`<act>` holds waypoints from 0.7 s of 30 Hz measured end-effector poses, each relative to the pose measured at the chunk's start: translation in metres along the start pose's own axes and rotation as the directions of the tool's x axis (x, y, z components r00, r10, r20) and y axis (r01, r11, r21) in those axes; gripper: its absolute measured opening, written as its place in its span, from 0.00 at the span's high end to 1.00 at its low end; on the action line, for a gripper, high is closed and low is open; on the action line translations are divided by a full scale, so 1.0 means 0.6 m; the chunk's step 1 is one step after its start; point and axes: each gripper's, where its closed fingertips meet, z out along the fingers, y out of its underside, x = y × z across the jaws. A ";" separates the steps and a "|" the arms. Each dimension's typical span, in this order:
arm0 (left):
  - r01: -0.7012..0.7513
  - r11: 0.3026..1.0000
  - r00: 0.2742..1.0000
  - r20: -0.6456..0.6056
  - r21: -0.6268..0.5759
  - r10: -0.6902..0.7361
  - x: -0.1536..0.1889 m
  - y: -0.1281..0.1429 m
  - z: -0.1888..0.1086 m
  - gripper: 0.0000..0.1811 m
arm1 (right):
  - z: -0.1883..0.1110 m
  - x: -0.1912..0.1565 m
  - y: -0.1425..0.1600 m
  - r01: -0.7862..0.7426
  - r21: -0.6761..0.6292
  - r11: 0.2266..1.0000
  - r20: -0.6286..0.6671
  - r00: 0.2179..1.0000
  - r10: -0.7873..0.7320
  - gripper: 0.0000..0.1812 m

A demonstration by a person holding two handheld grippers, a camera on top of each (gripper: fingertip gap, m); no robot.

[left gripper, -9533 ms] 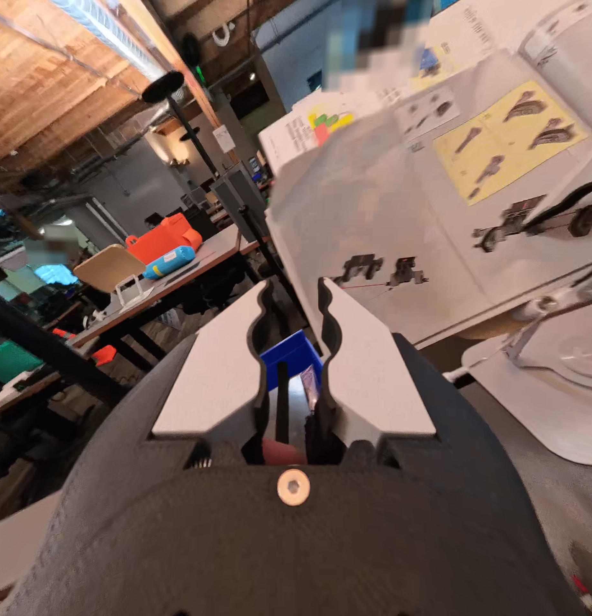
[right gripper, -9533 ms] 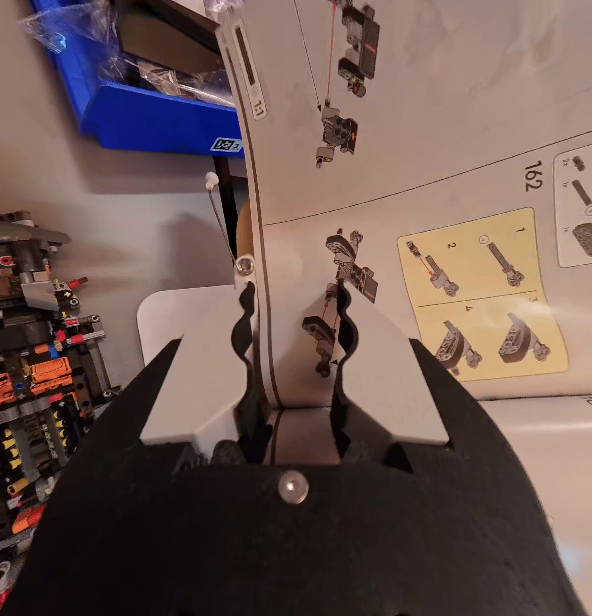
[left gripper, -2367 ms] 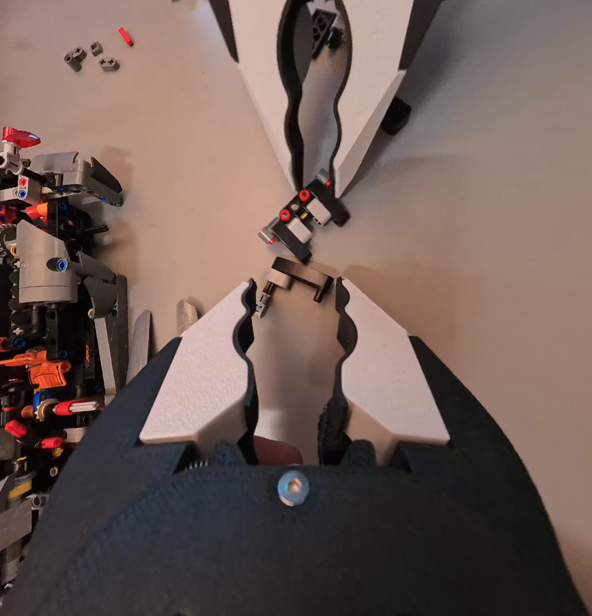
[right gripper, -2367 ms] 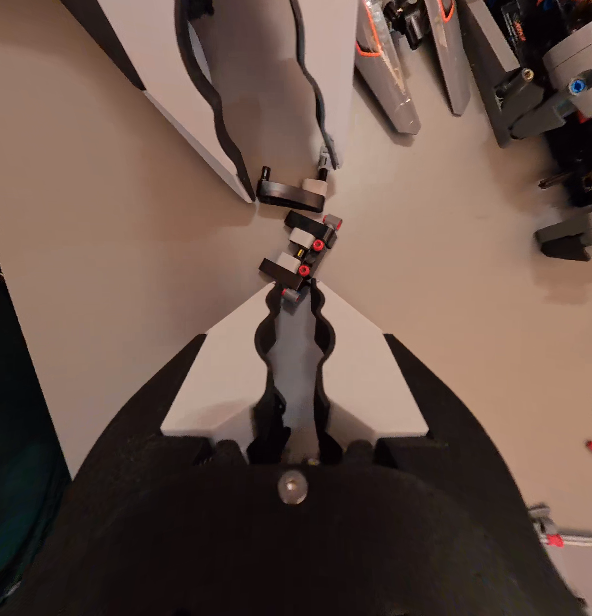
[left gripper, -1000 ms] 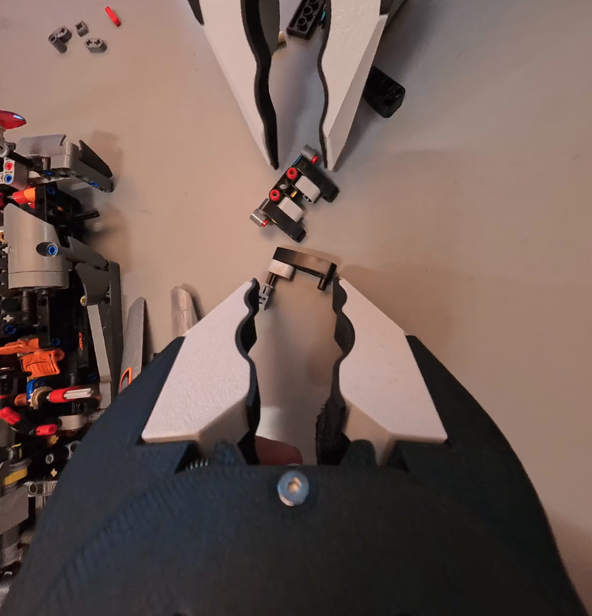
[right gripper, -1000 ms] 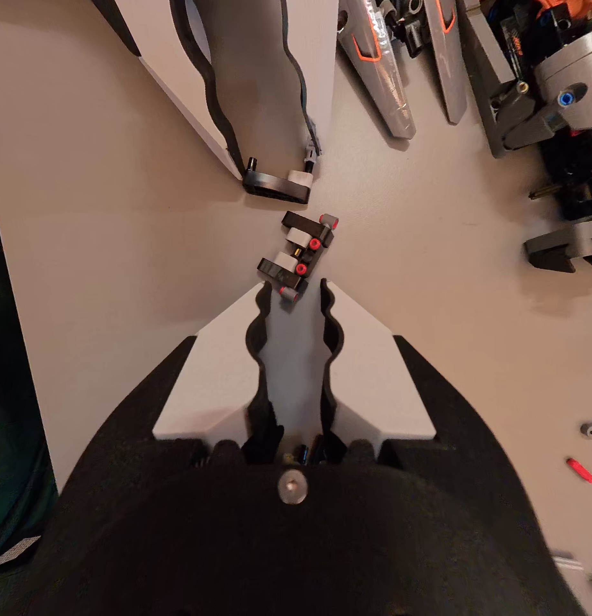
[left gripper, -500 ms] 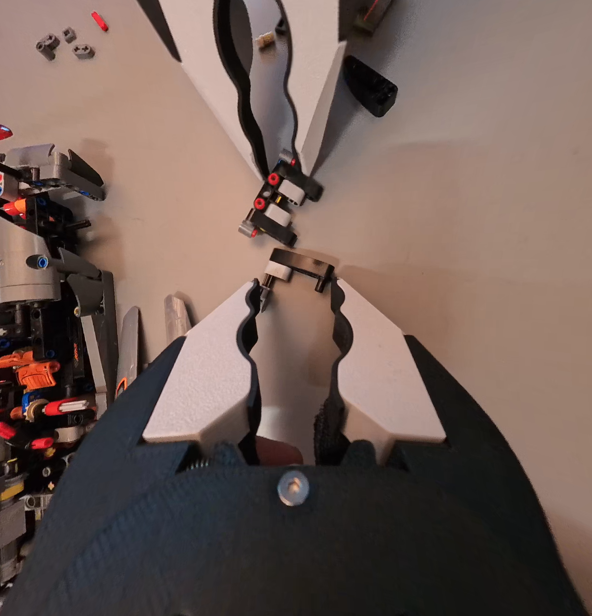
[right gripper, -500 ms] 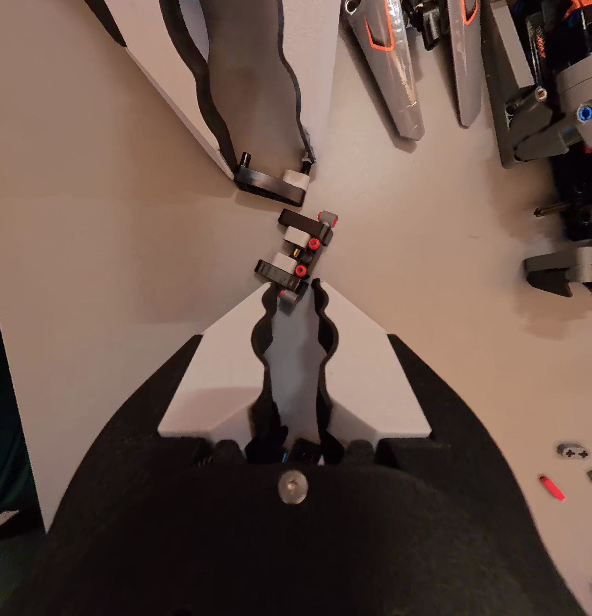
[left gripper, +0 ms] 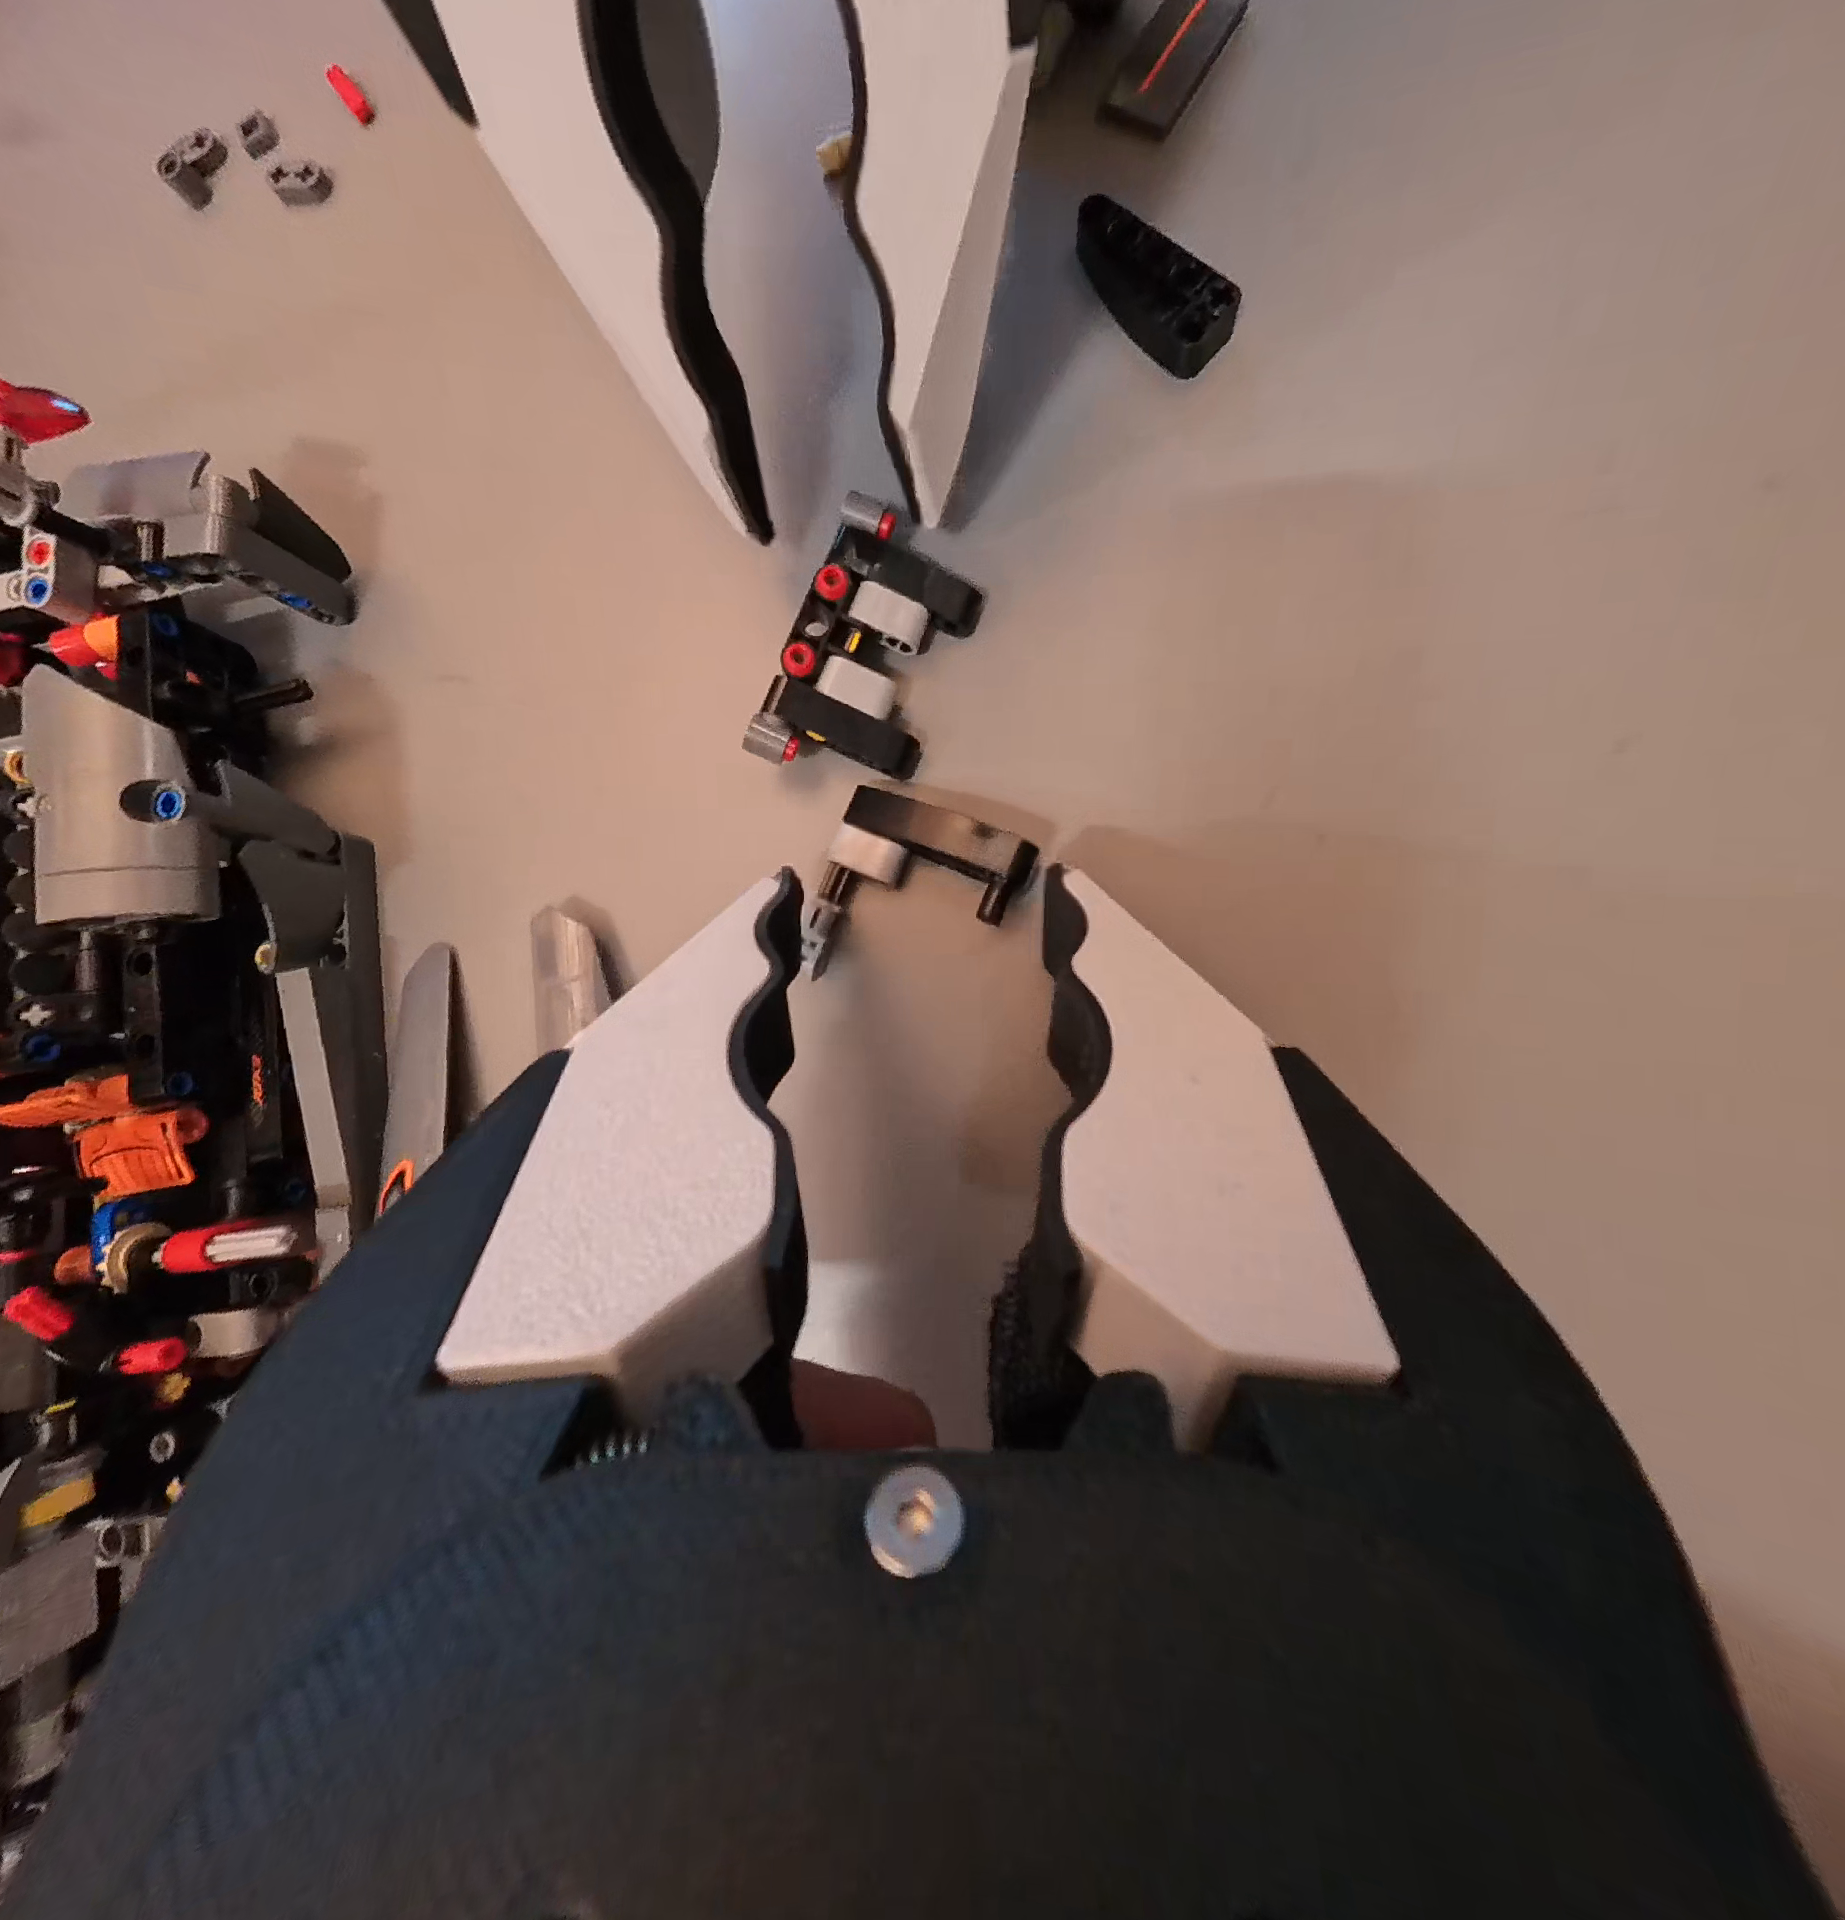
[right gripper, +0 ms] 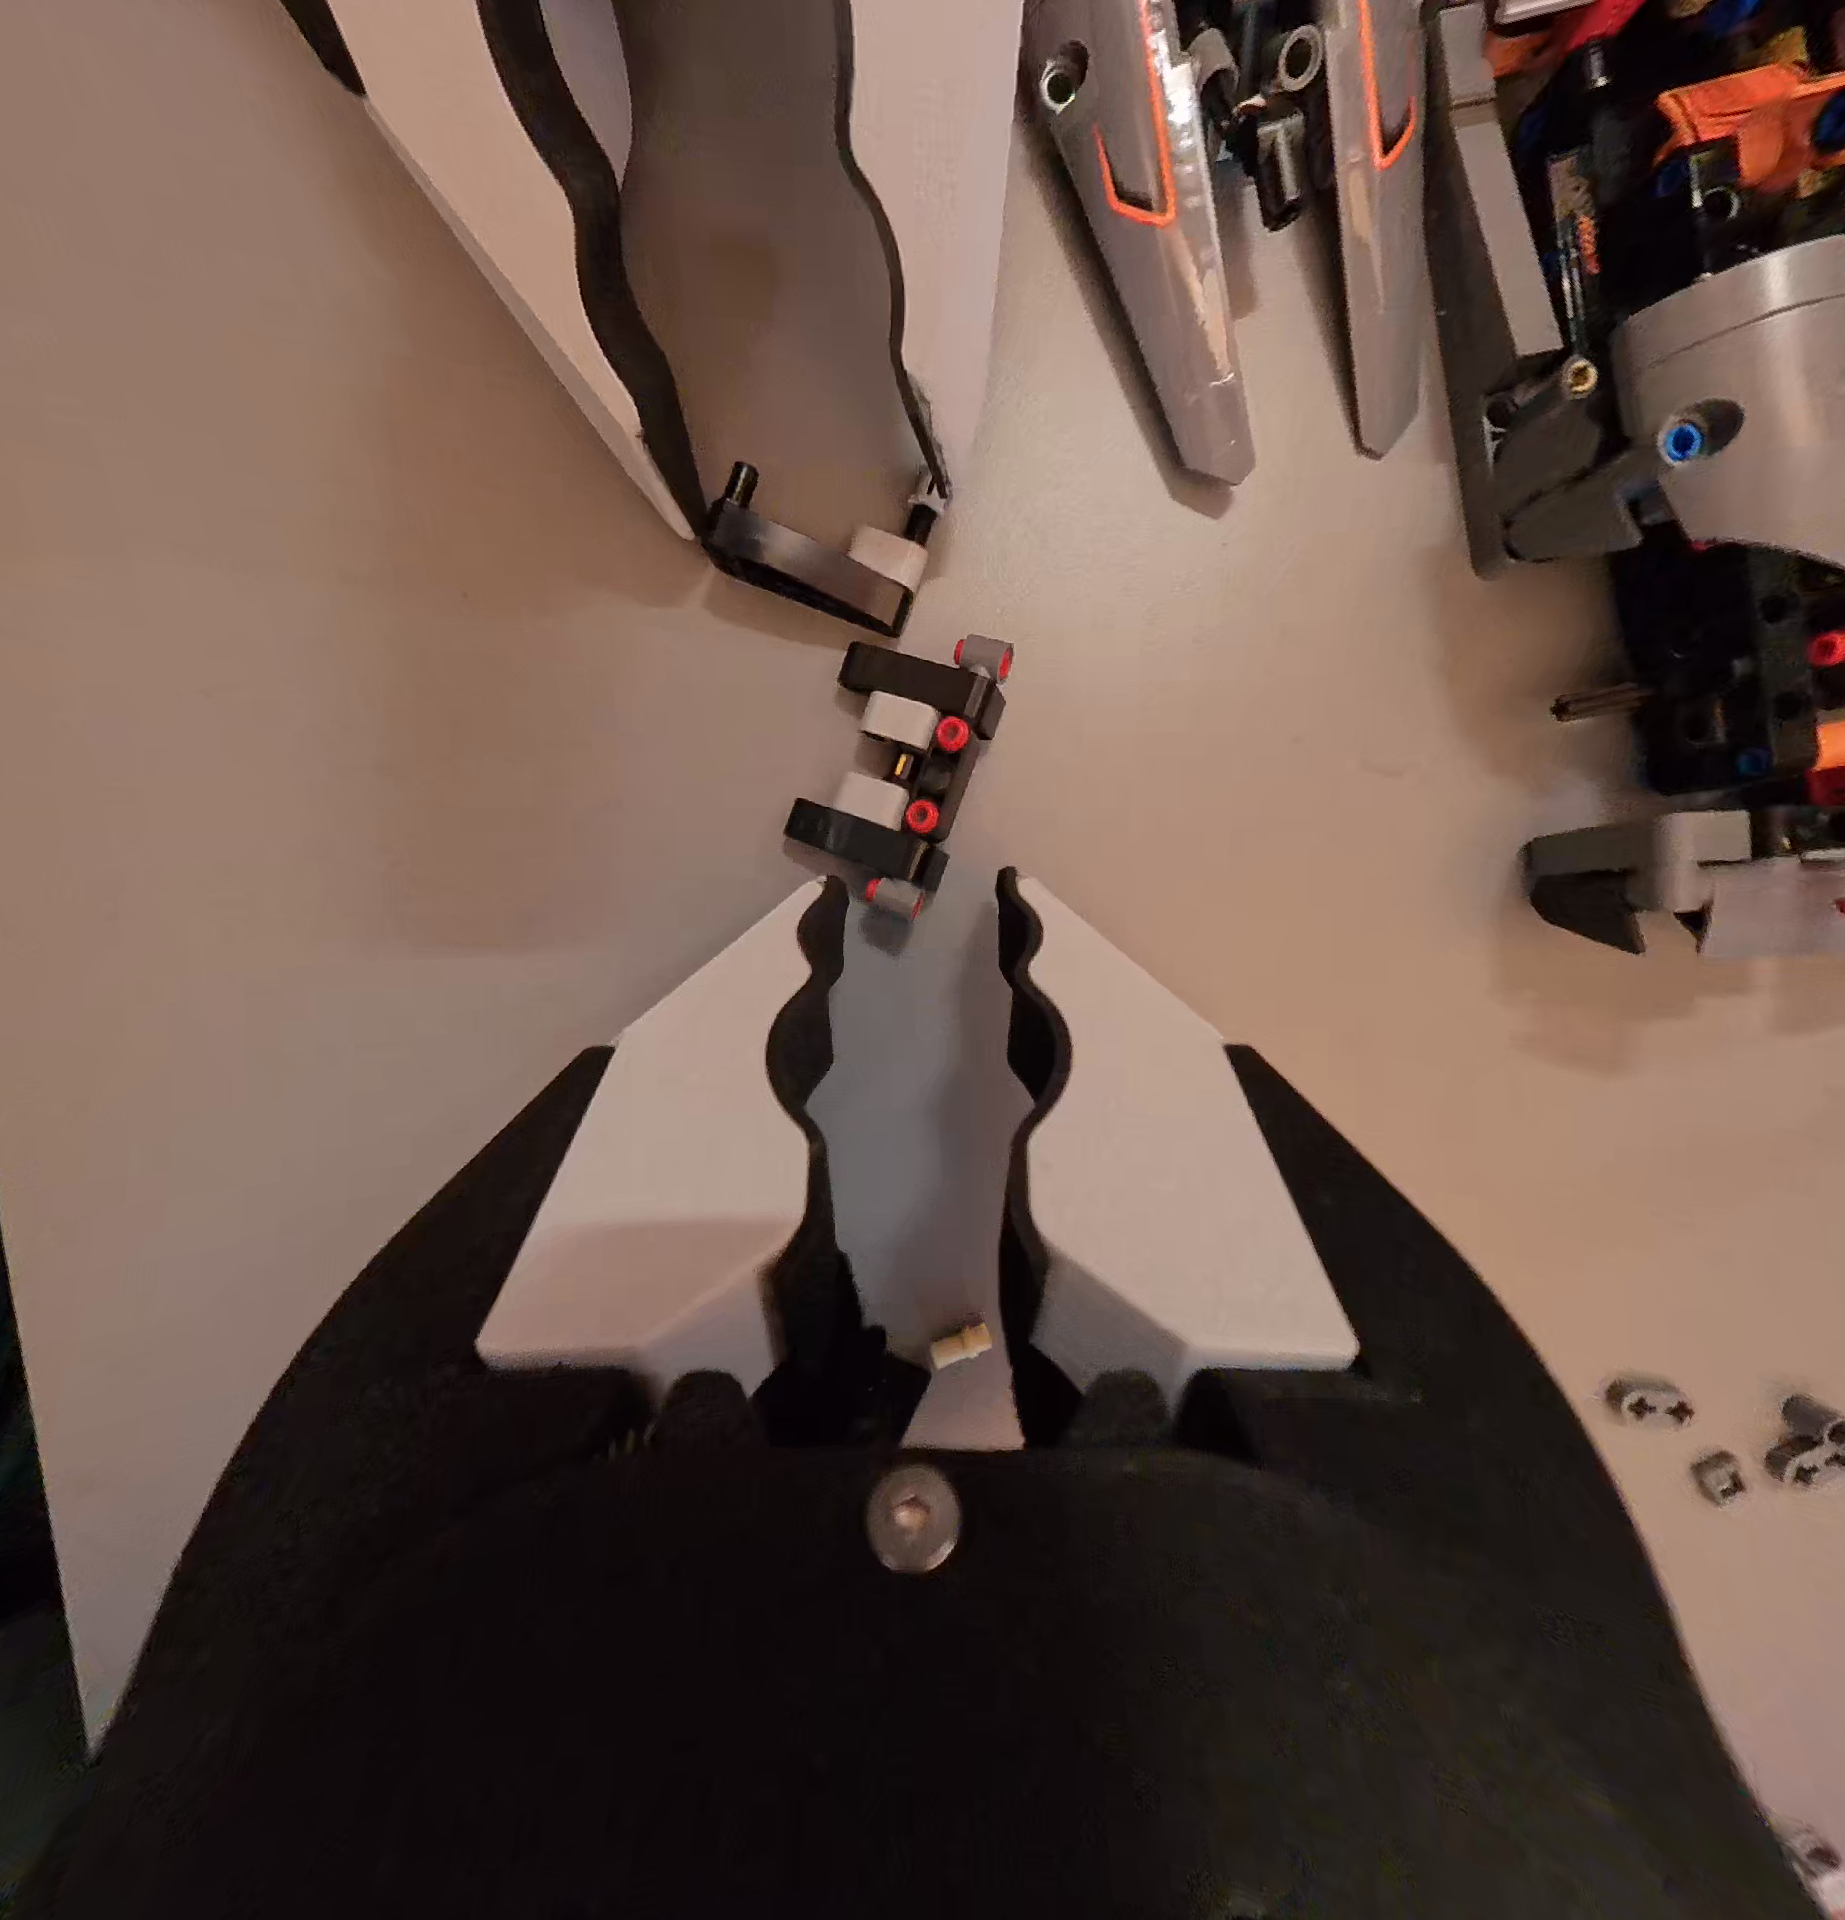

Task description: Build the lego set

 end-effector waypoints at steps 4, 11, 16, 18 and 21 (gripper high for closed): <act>-0.001 1.000 1.000 -0.003 -0.014 0.001 0.001 0.003 0.005 0.74 | -0.011 -0.005 -0.007 -0.026 0.035 0.999 -0.024 0.999 0.027 0.84; -0.002 1.000 1.000 0.007 -0.014 0.002 0.000 0.002 0.002 0.75 | -0.018 -0.022 -0.014 -0.041 0.063 0.997 -0.045 0.998 0.044 0.84; -0.005 1.000 1.000 0.012 -0.020 0.005 -0.001 0.003 0.002 0.75 | -0.021 -0.024 -0.022 -0.077 0.091 0.993 -0.058 0.995 0.082 0.82; -0.004 1.000 1.000 0.013 -0.020 0.004 -0.001 0.003 0.002 0.75 | -0.018 -0.024 -0.023 -0.086 0.091 0.992 -0.068 0.993 0.092 0.81; -0.002 1.000 1.000 0.015 -0.021 0.002 -0.002 0.003 0.001 0.75 | -0.008 -0.019 -0.027 -0.121 0.092 0.988 -0.093 0.987 0.129 0.78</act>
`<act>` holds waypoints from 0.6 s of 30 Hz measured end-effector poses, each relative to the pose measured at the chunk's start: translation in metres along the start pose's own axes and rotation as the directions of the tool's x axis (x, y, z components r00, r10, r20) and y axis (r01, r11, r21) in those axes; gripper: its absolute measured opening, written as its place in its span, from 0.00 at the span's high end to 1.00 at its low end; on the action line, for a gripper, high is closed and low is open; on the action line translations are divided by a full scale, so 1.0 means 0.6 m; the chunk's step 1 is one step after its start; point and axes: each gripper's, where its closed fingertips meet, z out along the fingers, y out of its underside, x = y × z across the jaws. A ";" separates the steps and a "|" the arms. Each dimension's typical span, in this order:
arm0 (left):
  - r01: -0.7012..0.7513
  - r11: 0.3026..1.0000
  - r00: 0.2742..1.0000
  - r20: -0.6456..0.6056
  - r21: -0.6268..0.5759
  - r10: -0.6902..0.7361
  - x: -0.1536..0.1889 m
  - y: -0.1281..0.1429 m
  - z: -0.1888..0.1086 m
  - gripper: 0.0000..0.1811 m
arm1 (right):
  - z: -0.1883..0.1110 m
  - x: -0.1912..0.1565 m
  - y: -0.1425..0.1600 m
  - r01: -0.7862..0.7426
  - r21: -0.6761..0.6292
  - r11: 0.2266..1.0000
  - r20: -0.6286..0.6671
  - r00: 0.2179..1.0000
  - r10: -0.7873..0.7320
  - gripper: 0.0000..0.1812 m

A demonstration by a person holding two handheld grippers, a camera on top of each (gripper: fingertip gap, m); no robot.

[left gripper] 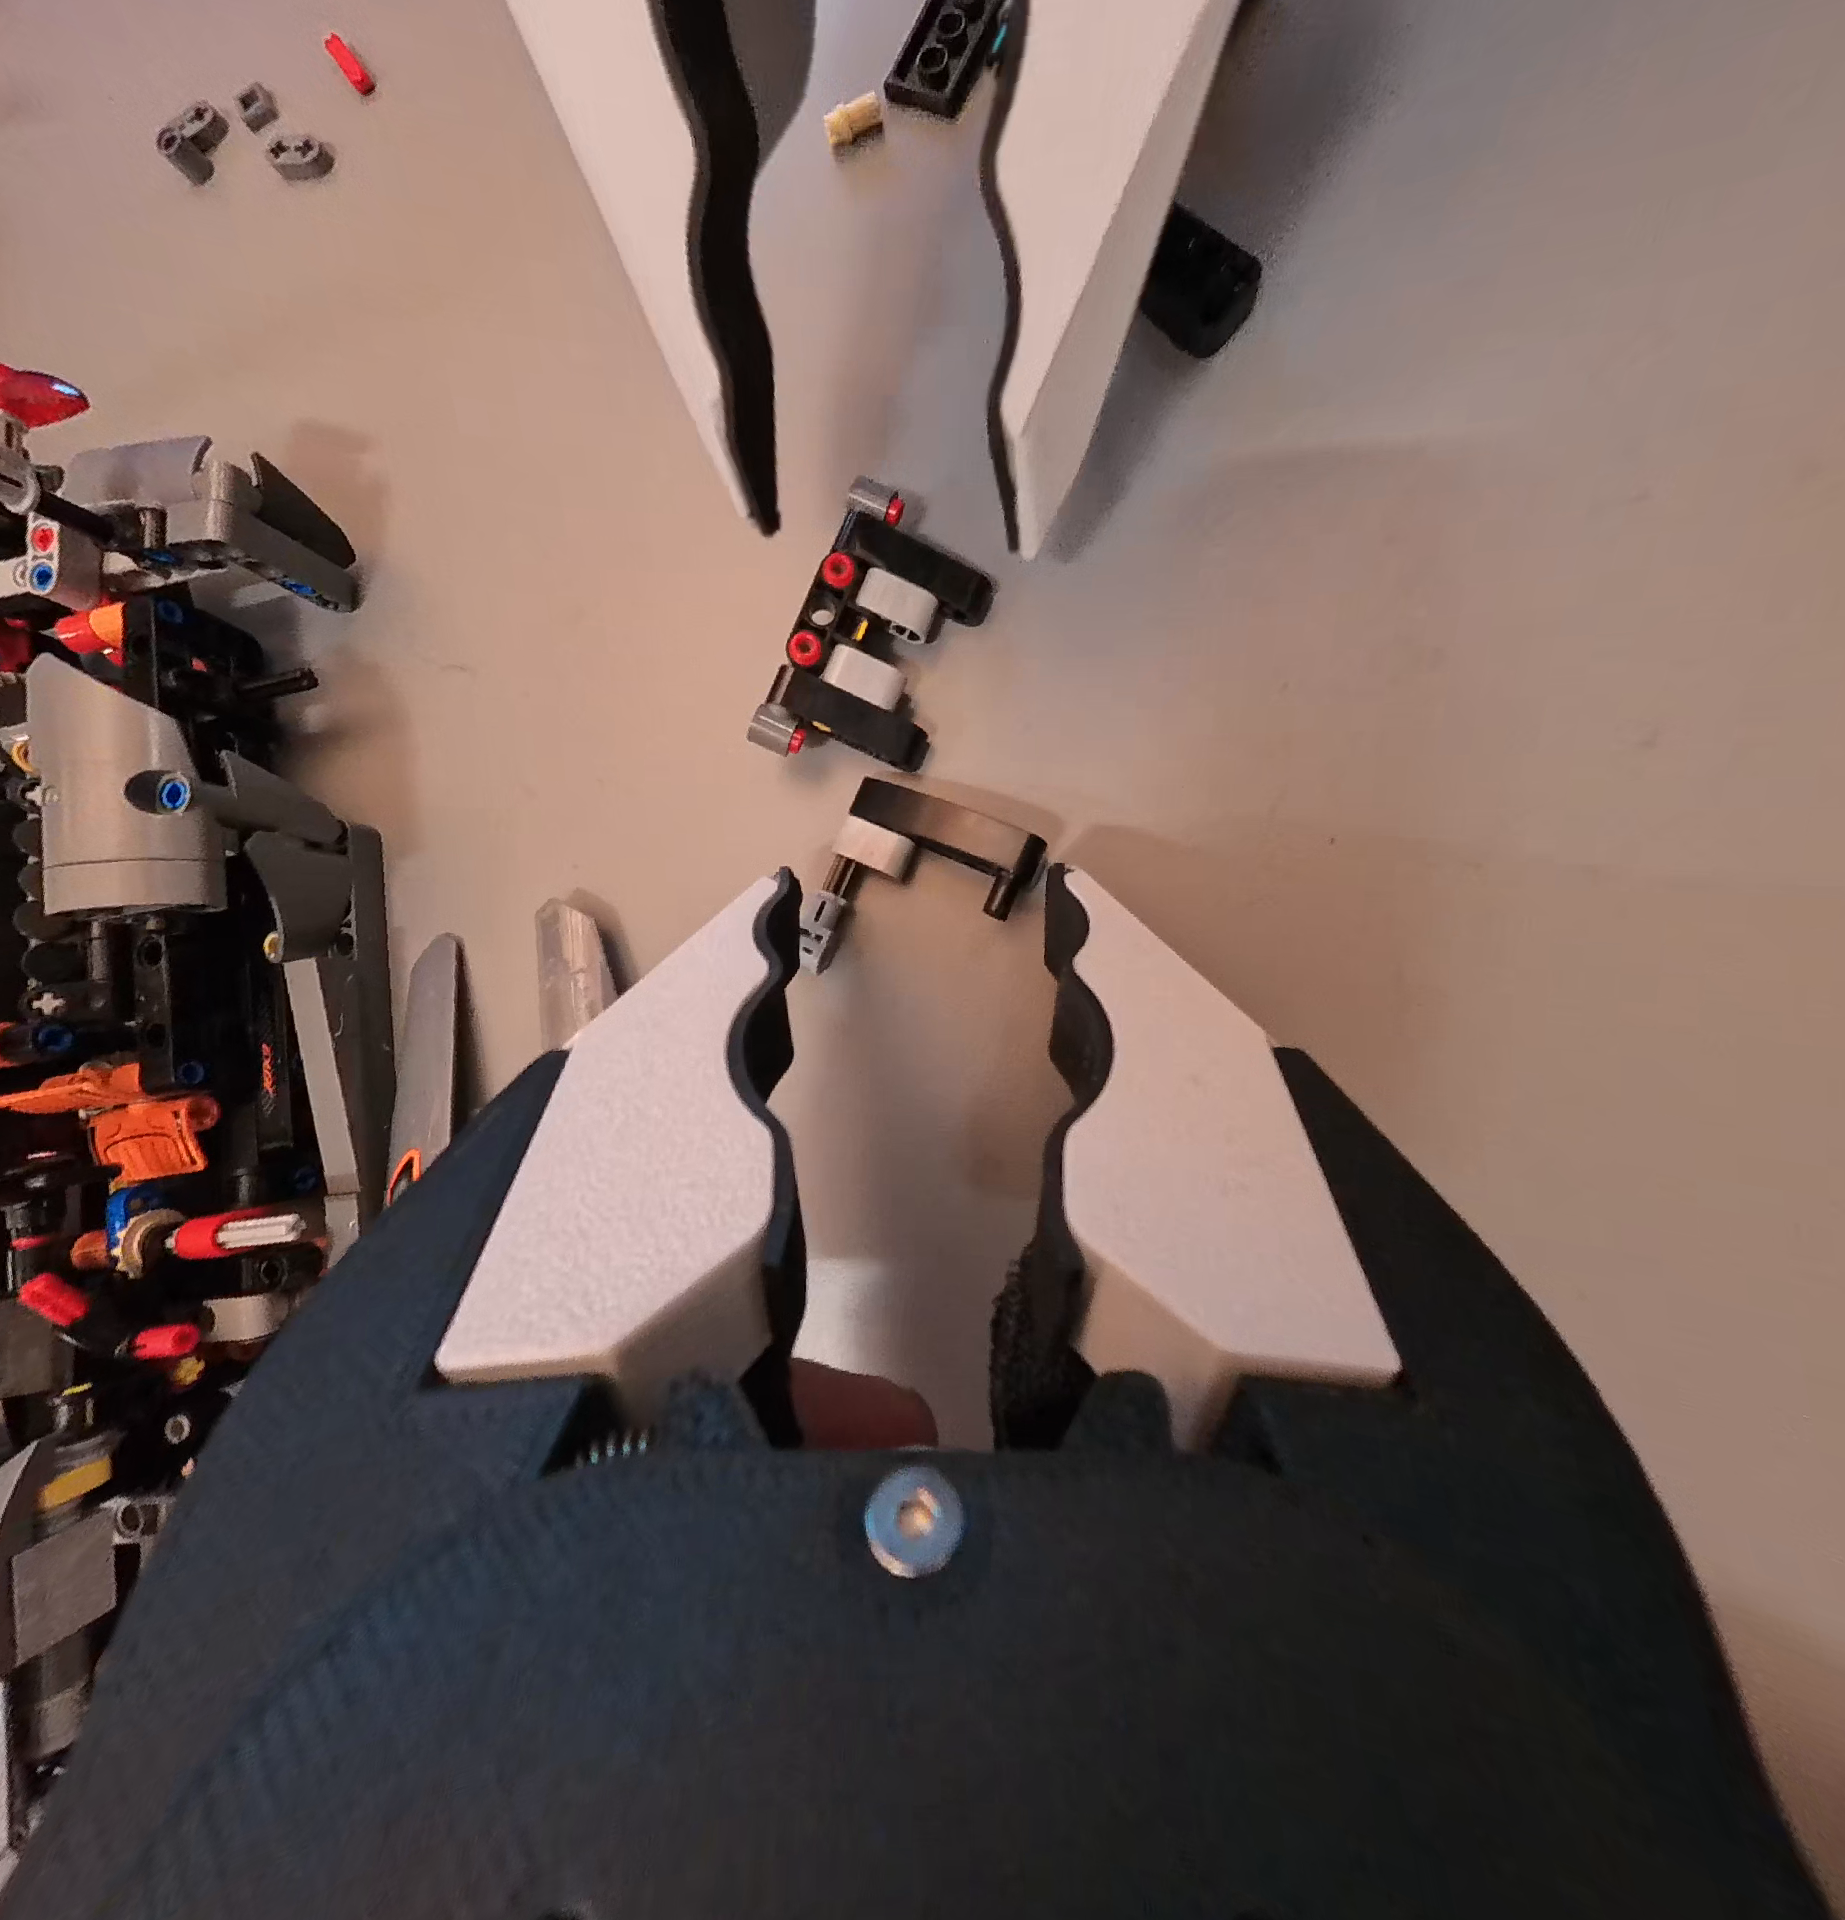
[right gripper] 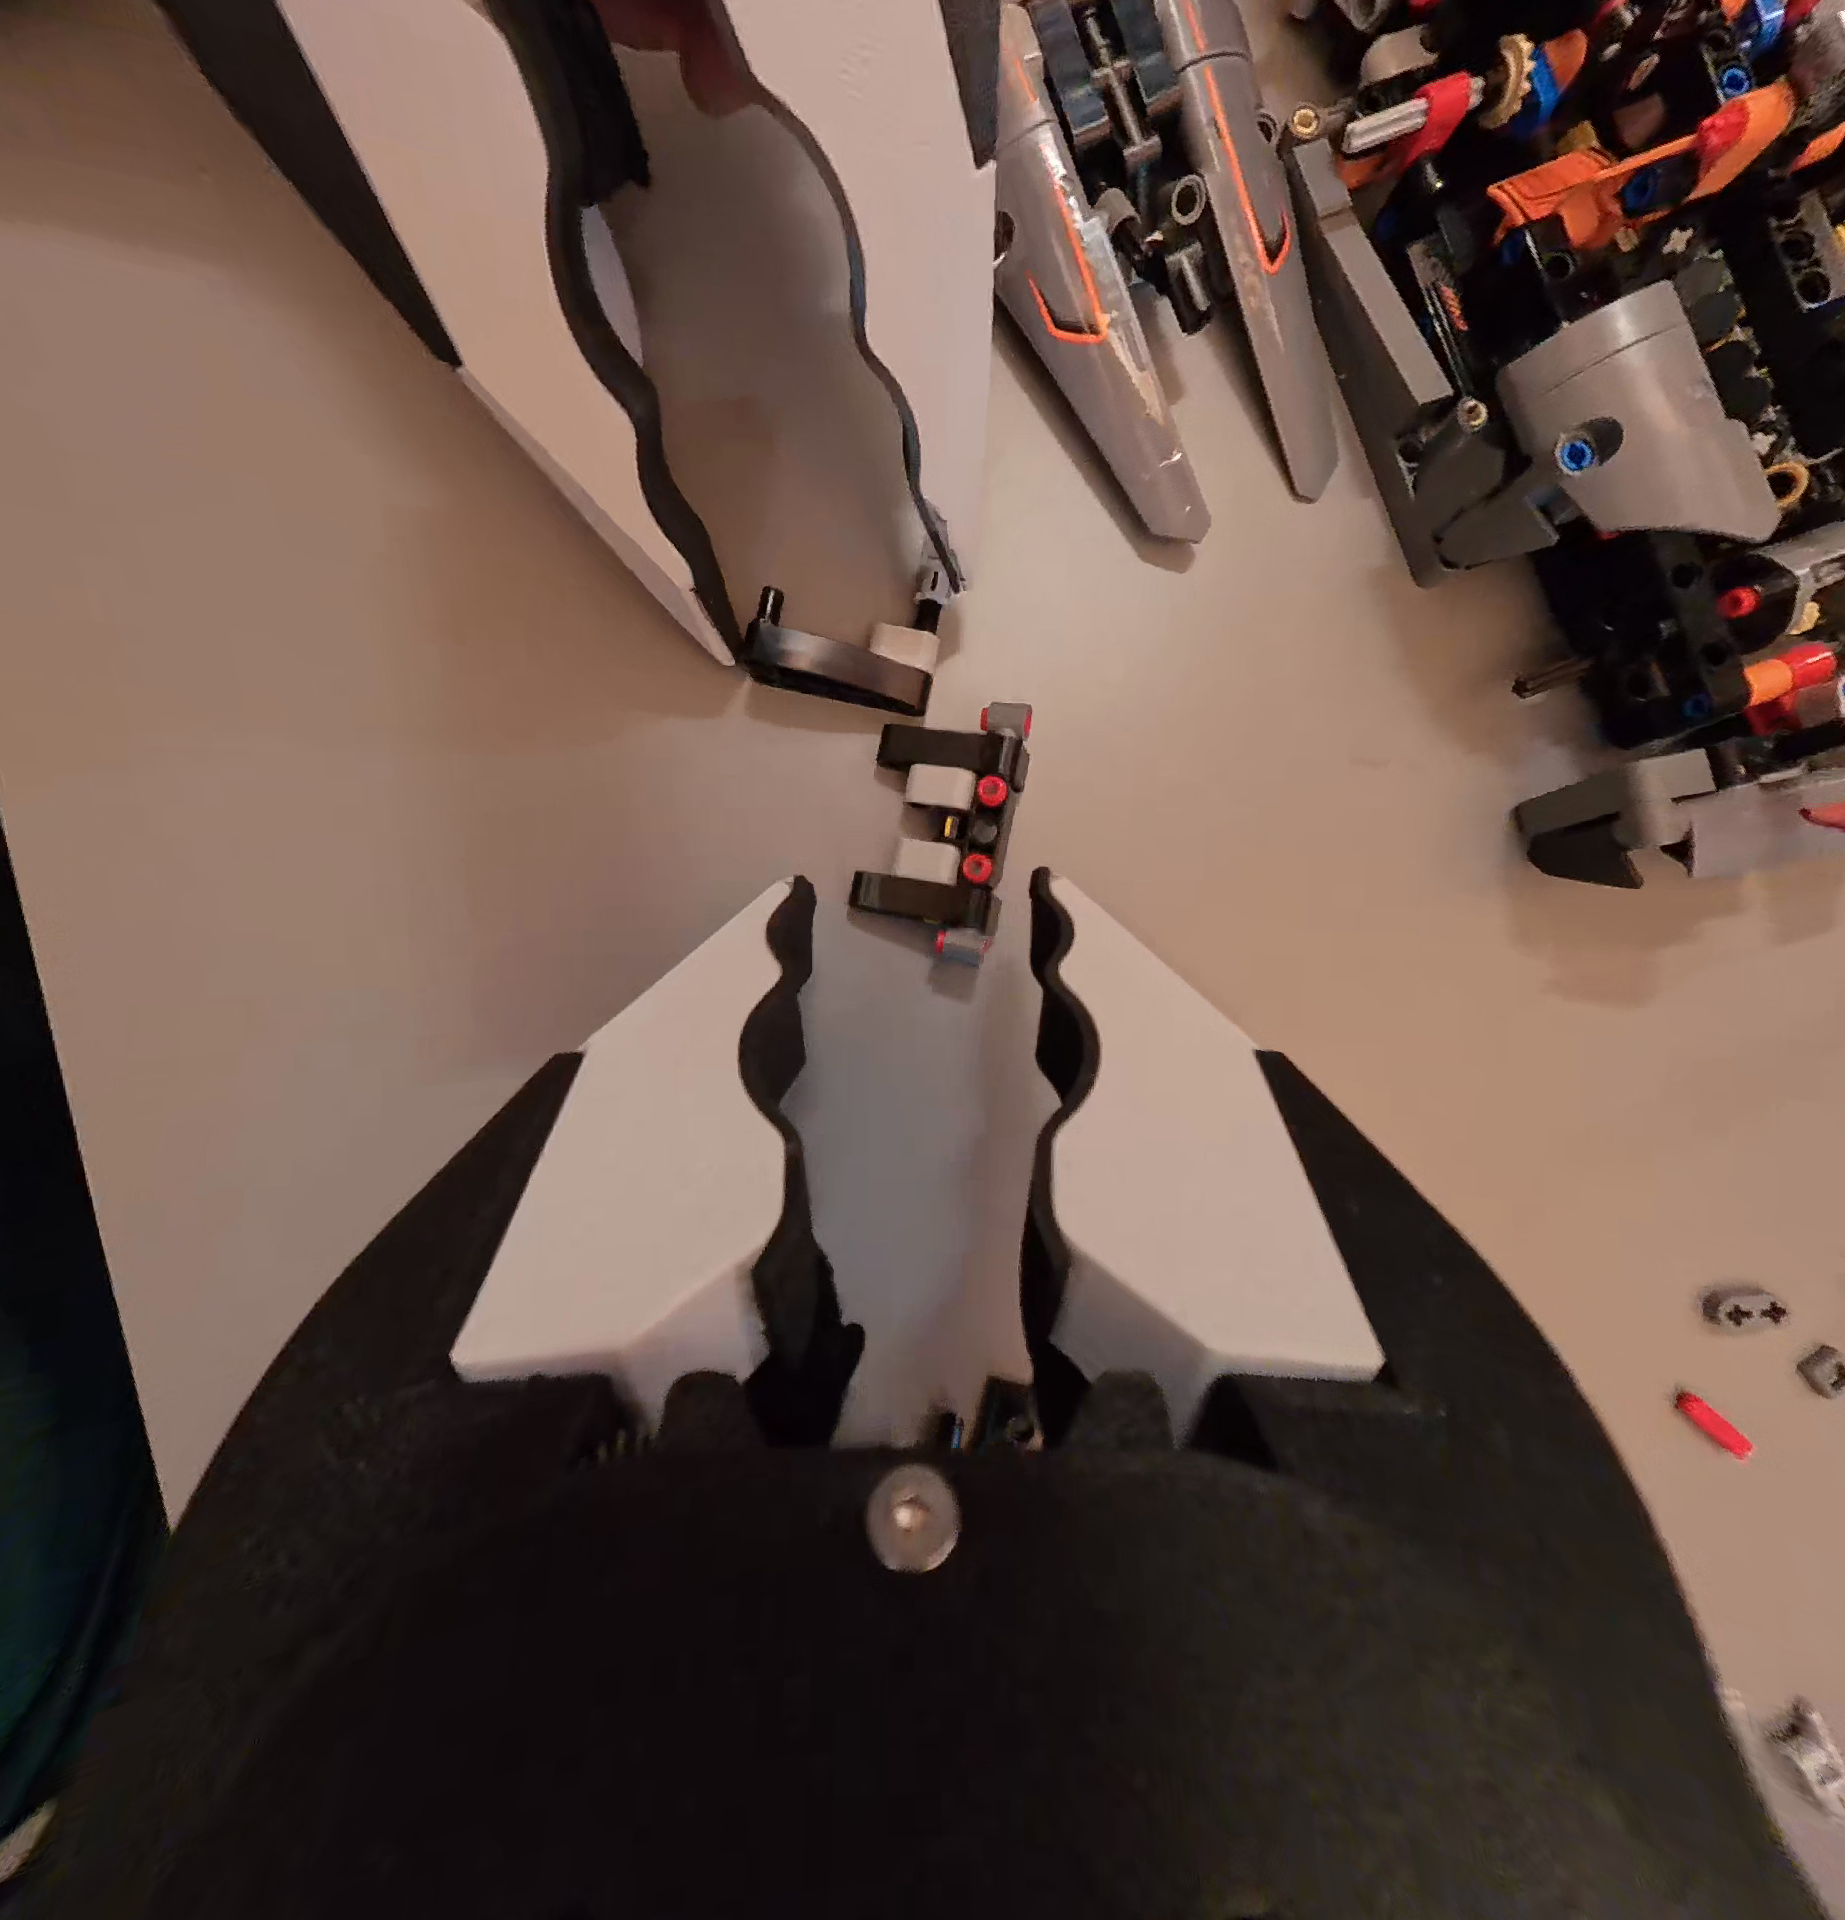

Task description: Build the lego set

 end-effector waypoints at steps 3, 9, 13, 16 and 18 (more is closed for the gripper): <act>0.001 1.000 1.000 0.000 0.000 -0.001 0.000 0.001 0.000 0.75 | 0.015 0.000 -0.006 -0.031 0.011 0.999 -0.017 0.999 0.031 0.77; 0.005 1.000 1.000 -0.002 -0.004 -0.005 -0.001 0.003 -0.001 0.75 | 0.039 0.001 0.007 -0.039 -0.025 0.999 -0.016 0.999 0.038 0.78; 0.004 1.000 1.000 -0.006 -0.008 -0.004 0.001 0.004 0.001 0.75 | 0.039 0.004 0.008 -0.022 -0.021 1.000 -0.006 1.000 0.022 0.82; 0.006 1.000 1.000 -0.007 -0.008 -0.006 0.000 0.005 0.001 0.75 | 0.037 0.003 0.010 0.013 -0.030 0.999 0.007 1.000 -0.013 0.85; 0.006 1.000 1.000 -0.006 -0.009 -0.006 0.000 0.005 0.001 0.75 | 0.035 0.001 0.013 0.048 -0.030 0.998 0.027 0.999 -0.047 0.88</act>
